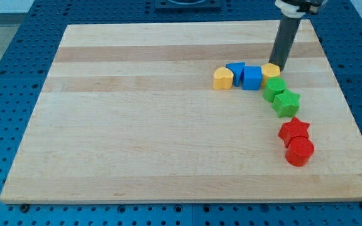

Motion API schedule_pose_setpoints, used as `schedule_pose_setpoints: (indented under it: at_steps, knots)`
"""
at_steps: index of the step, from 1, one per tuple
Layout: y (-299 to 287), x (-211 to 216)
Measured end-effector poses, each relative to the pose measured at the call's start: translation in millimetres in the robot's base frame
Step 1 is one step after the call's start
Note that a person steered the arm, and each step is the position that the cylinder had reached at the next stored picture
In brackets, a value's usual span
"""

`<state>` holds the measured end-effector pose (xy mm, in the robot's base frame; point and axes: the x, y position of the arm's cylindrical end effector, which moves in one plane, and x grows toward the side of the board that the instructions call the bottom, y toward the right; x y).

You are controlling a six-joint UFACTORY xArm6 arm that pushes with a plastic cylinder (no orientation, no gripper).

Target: Move your arm closer to the blue cube

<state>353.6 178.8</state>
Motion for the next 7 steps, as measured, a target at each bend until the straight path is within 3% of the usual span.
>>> schedule_pose_setpoints:
  at_steps: [2, 3, 4, 5, 7]
  knots:
    - [-65, -40]
    - [-147, -27]
    - [-211, 25]
    - [-215, 31]
    - [-159, 30]
